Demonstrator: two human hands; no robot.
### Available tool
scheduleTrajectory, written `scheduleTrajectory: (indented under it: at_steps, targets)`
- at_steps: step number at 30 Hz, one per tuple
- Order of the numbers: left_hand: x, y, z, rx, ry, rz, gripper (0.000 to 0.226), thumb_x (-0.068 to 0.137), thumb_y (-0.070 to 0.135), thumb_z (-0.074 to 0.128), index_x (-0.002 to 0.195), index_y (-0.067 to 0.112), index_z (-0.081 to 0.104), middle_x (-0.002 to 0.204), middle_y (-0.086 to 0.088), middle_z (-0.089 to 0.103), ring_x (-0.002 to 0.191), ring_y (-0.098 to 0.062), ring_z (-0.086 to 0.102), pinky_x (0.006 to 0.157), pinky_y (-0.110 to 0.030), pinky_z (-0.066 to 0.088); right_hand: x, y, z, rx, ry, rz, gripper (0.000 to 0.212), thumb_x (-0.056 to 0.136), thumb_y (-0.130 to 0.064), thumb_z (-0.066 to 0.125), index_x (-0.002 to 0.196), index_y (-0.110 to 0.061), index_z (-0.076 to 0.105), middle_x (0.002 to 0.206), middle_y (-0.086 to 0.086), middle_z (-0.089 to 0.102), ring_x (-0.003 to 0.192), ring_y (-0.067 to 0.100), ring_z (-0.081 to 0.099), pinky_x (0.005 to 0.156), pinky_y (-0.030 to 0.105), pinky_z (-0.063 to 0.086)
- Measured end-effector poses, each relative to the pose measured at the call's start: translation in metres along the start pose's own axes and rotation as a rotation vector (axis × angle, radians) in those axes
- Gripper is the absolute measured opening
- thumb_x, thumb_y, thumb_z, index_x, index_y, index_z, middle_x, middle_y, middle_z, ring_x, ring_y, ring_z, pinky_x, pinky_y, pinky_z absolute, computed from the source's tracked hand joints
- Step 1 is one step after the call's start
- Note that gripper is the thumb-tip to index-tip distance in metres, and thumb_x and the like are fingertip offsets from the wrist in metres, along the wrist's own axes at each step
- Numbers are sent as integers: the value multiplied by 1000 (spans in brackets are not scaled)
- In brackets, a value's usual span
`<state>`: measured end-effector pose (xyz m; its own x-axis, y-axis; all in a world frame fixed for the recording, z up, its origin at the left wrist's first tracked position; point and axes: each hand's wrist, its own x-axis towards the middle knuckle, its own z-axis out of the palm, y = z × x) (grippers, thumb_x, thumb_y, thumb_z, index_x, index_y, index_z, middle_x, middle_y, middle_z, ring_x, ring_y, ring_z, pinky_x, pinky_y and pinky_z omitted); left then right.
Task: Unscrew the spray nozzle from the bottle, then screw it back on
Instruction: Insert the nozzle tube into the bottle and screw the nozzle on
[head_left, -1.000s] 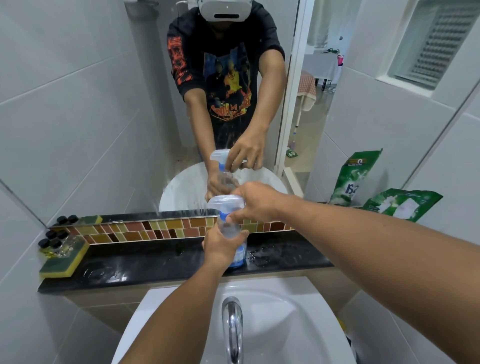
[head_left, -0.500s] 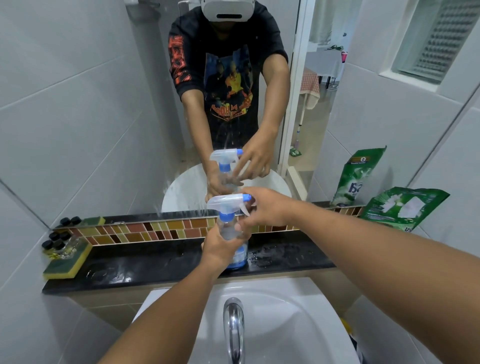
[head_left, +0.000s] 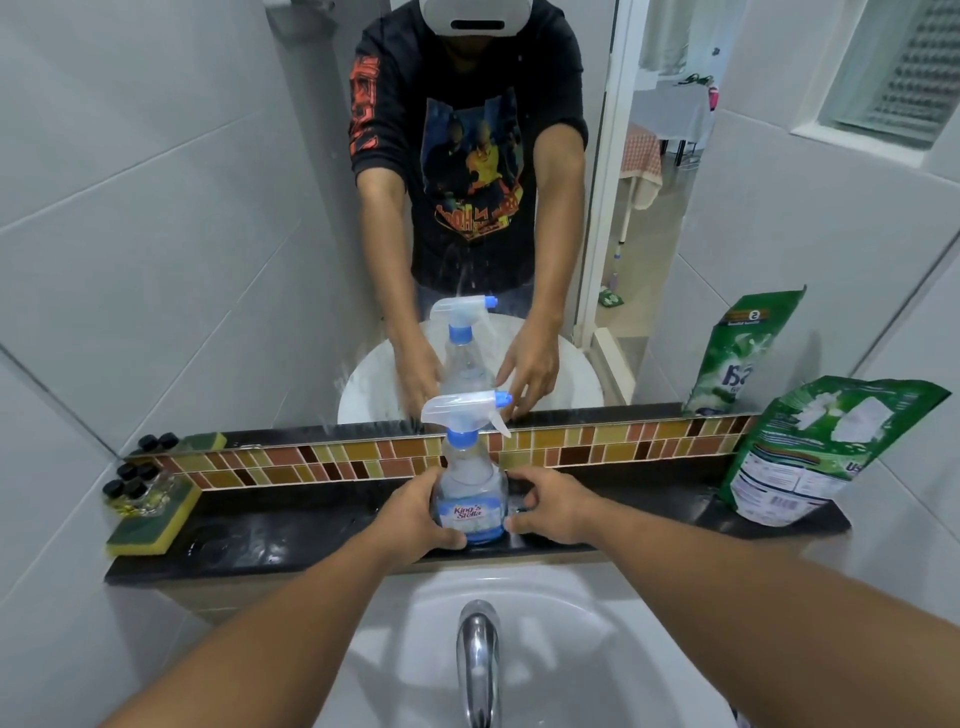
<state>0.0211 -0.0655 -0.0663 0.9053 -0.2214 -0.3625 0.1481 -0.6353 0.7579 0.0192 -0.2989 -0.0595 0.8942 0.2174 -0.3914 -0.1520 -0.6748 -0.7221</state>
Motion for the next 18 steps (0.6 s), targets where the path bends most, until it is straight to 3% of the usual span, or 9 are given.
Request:
scheduleTrajectory:
  at_steps: [1,3,5,11,18]
  targets:
    - [1,0,1,25,8,-6,73,73,8,96,134,25,60,130,4,73,120,-16,70,107,-42,58,2,0,5,32,-3,-1,71,87,-21,83,149,-24,49,98,-16,59,87,6,61,75,20,52]
    - [2,1,1,42,25,-18,68,78,8,92,136,23,60,133,2,72,121,-18,69,109,-43,57,7,-1,17,89,-18,13,69,86,-20,84,147,-25,51,119,-8,68,105,12,66,92,32,58]
    - [3,3,0,43,22,-30,67,80,9,91,138,22,60,135,2,71,122,-19,68,110,-43,56,10,-3,26,146,-5,36,67,85,-20,85,143,-26,53,135,-4,65,120,17,63,103,43,55]
    - [-3,0,-7,15,14,-21,66,80,5,90,138,16,61,134,-2,72,122,-22,69,111,-44,54,12,-6,37,183,42,37,62,78,-25,90,133,-23,61,131,-4,67,119,19,64,103,46,55]
    - [-28,-20,-49,-11,61,-26,61,84,10,88,136,24,60,132,3,70,121,-19,68,109,-42,56,18,-52,56,139,-4,-34,59,79,-29,89,131,-26,62,127,-6,68,115,17,65,101,45,56]
